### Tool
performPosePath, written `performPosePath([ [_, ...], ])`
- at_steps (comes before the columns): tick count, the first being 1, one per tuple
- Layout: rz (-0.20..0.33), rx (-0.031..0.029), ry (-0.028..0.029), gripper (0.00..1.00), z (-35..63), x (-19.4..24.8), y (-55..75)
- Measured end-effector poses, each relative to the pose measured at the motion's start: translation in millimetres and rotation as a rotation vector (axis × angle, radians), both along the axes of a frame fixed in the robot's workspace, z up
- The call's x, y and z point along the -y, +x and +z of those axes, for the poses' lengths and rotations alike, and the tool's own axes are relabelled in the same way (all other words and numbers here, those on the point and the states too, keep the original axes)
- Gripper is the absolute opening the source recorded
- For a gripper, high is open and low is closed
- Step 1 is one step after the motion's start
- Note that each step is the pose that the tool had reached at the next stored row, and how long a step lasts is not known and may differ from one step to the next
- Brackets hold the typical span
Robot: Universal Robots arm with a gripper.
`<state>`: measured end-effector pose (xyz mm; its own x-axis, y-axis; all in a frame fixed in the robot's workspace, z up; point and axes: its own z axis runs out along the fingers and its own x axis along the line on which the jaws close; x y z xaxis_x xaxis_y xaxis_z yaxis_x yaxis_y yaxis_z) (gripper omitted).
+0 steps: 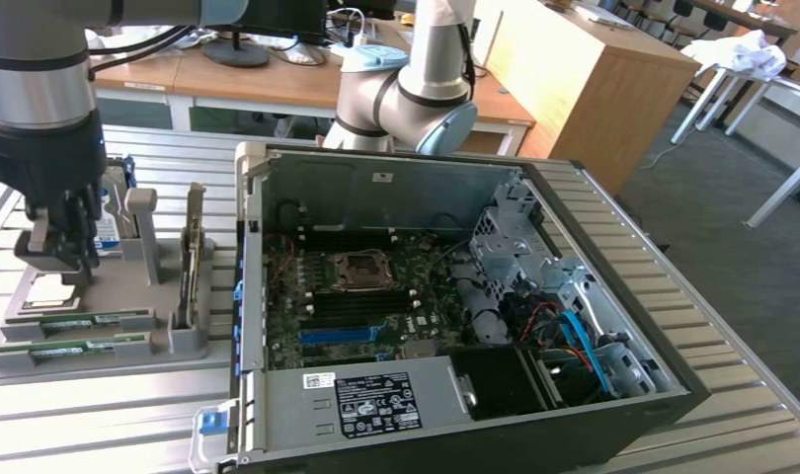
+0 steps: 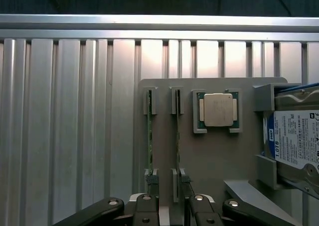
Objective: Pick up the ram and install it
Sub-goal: 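Pick up the ram and move it above insertion slot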
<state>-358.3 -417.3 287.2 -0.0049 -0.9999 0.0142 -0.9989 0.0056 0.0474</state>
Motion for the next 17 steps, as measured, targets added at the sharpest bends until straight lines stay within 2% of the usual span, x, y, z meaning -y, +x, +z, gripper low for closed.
performPosePath([
  [9,0.0,0.0001,0.0,0.3,-0.9,0.1,-0.2],
  [17,0.0,0.0,0.0,0.3,-0.8,3.0,-2.2],
])
